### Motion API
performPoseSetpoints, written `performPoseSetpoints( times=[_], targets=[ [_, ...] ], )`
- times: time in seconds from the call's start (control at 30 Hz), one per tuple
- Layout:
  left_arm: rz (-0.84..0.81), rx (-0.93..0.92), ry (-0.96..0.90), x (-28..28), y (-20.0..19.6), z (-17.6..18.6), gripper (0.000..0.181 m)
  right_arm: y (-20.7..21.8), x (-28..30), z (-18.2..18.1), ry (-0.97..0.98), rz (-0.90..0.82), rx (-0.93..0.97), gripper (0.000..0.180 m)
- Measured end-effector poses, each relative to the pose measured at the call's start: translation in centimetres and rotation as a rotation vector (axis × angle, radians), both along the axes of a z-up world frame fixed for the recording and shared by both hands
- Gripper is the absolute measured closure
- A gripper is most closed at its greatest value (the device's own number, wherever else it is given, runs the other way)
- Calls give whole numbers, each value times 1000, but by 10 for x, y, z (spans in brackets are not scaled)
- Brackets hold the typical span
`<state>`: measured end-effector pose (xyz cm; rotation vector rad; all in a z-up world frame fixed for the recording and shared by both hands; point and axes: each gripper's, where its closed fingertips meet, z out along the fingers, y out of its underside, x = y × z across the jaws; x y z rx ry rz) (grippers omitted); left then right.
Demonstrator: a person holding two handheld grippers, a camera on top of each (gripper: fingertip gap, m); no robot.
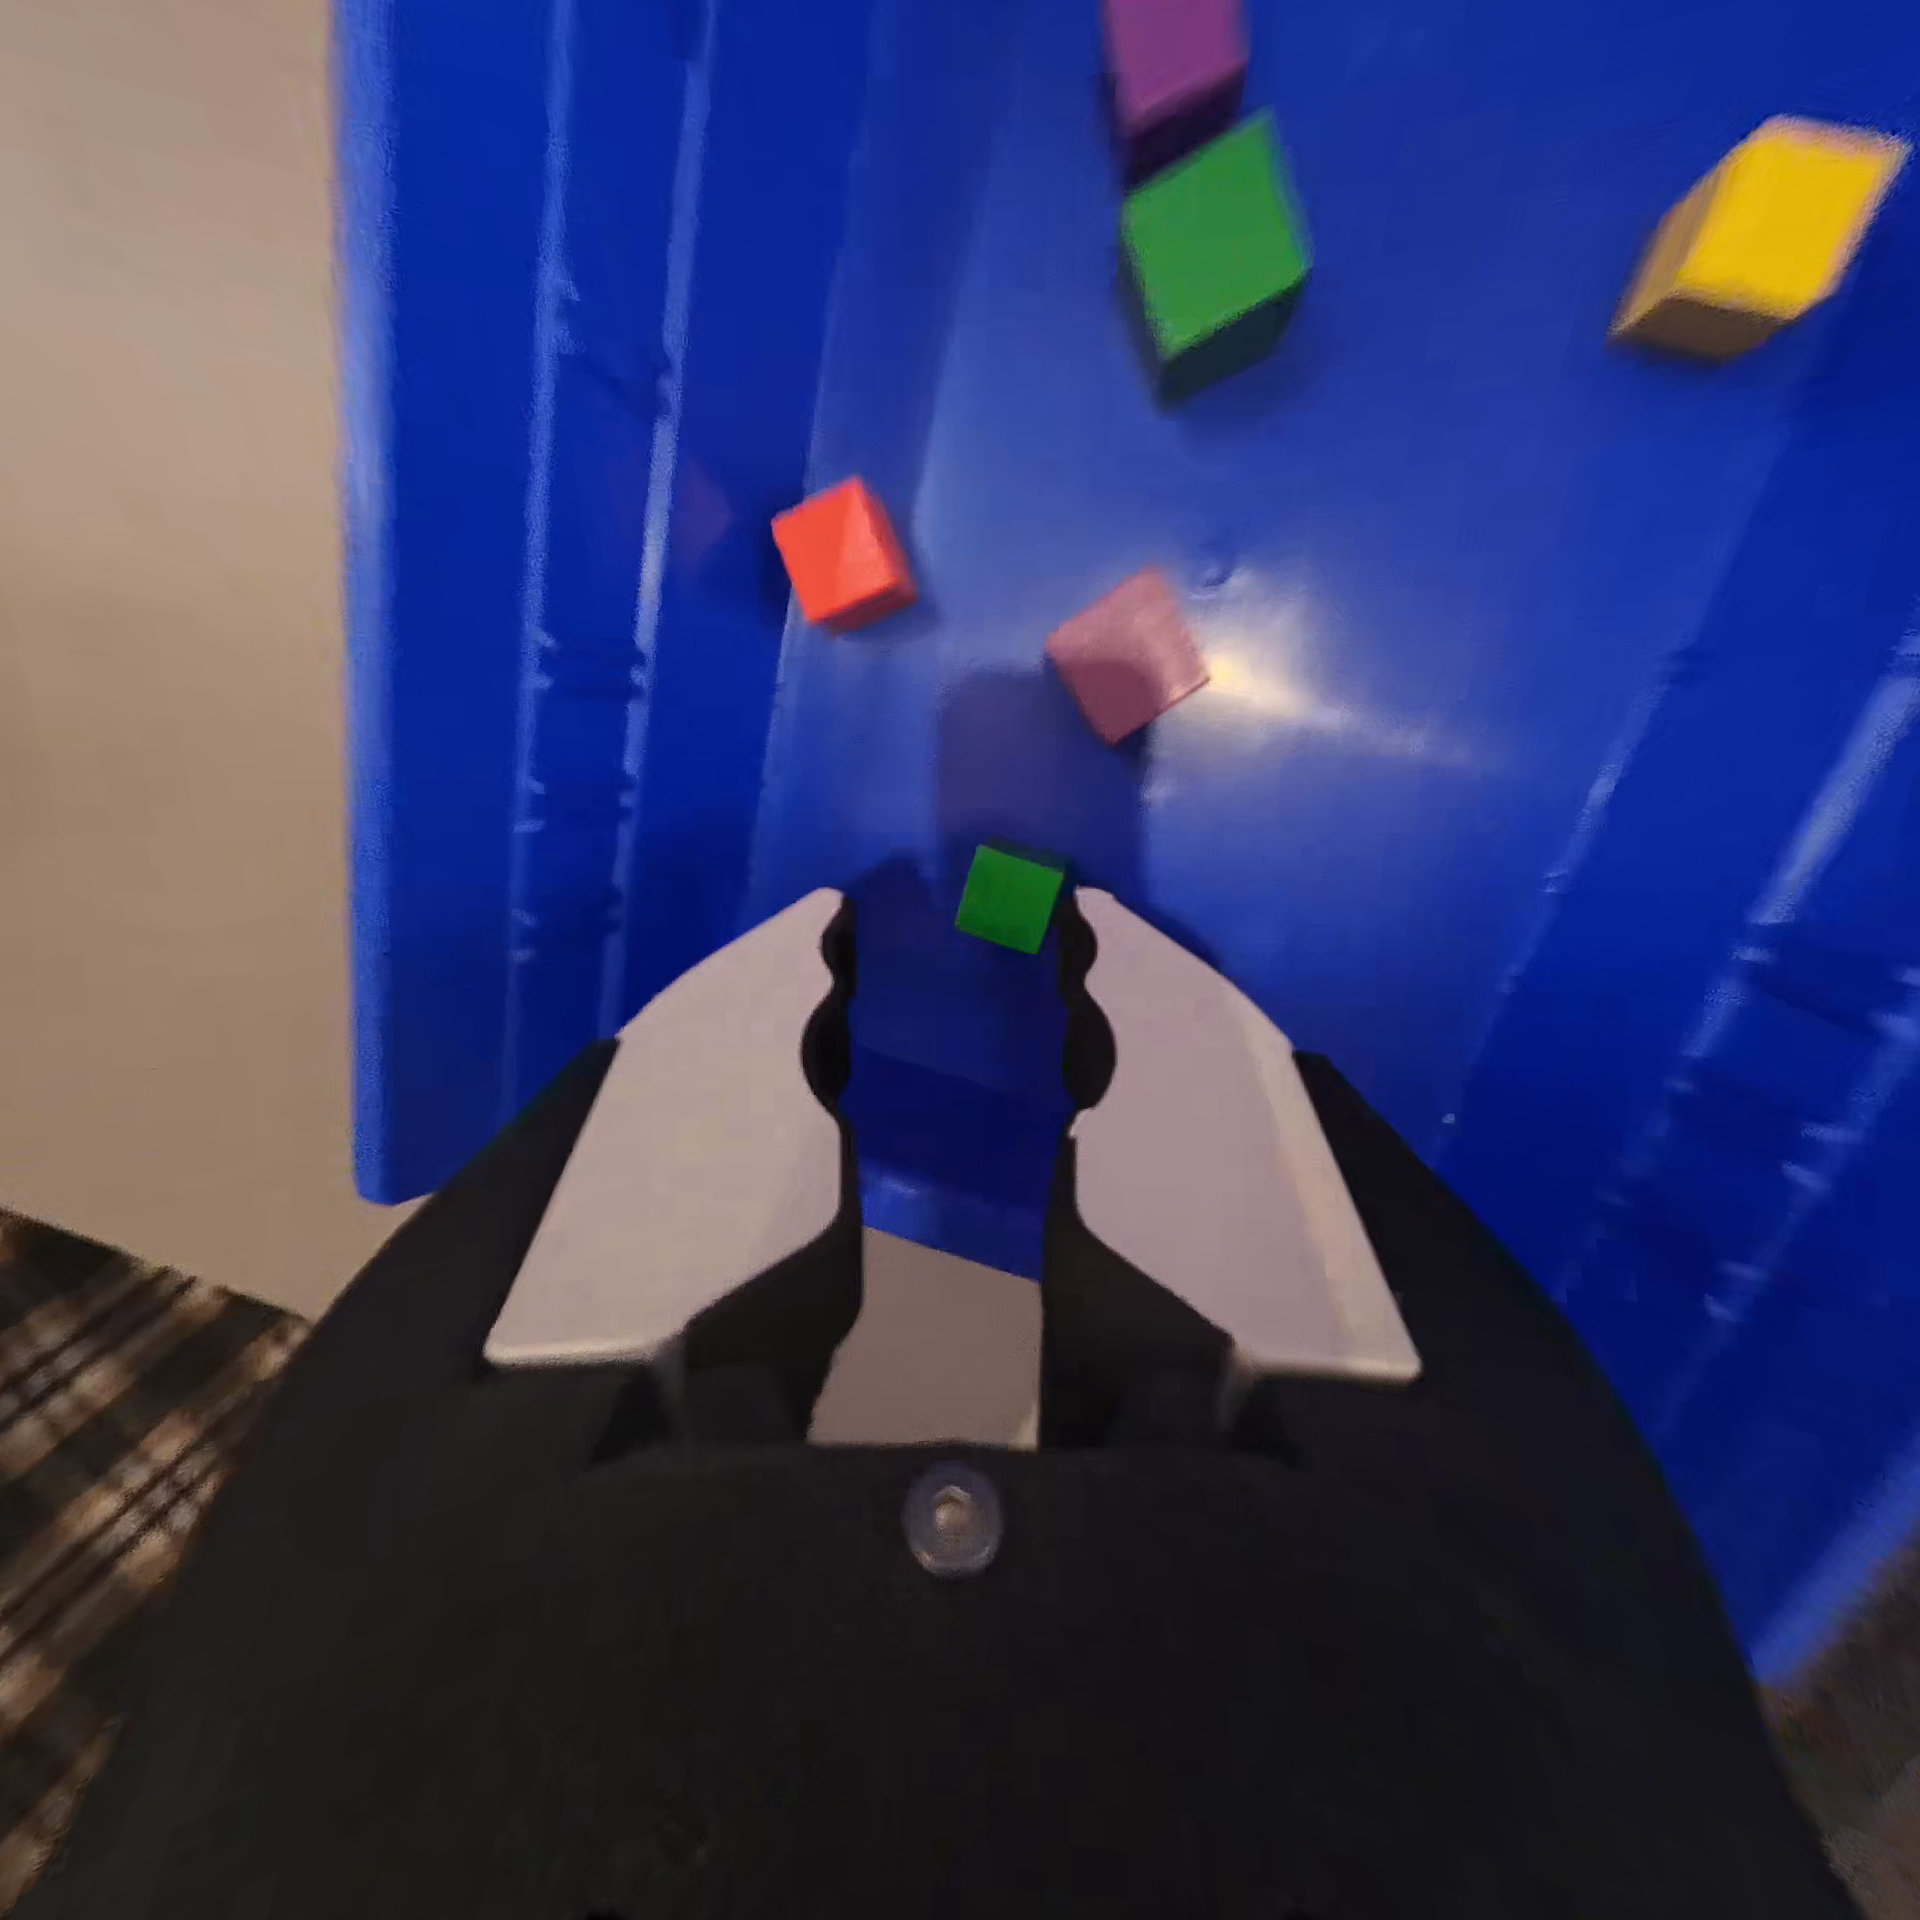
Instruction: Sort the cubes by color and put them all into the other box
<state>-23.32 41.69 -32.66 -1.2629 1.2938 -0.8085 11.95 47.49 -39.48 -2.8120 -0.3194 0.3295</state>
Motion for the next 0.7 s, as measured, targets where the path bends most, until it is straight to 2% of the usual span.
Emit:
performPoseSetpoints(
  times=[0.13,0.23,0.33,0.4,0.47,0.53,0.7],
  targets=[
    [1,-3,-6,-2,0,2,141,8,-1,52,-29,-13,152,115],
    [5,-5,-1,-2,1,1,141,11,-27,108,38,-6,350,119],
    [13,-11,-9,-1,3,2,141,8,-90,172,261,84,665,122],
    [23,-10,-19,-2,5,6,140,-3,-137,195,392,176,857,119],
    [52,-10,-32,-8,8,13,138,-12,-180,199,469,270,1029,113],
    [87,-18,-69,-21,9,28,137,-14,-219,188,530,342,1143,102],
    [216,-18,-97,-89,8,67,137,2,-301,133,734,439,1122,97]
  ],
)
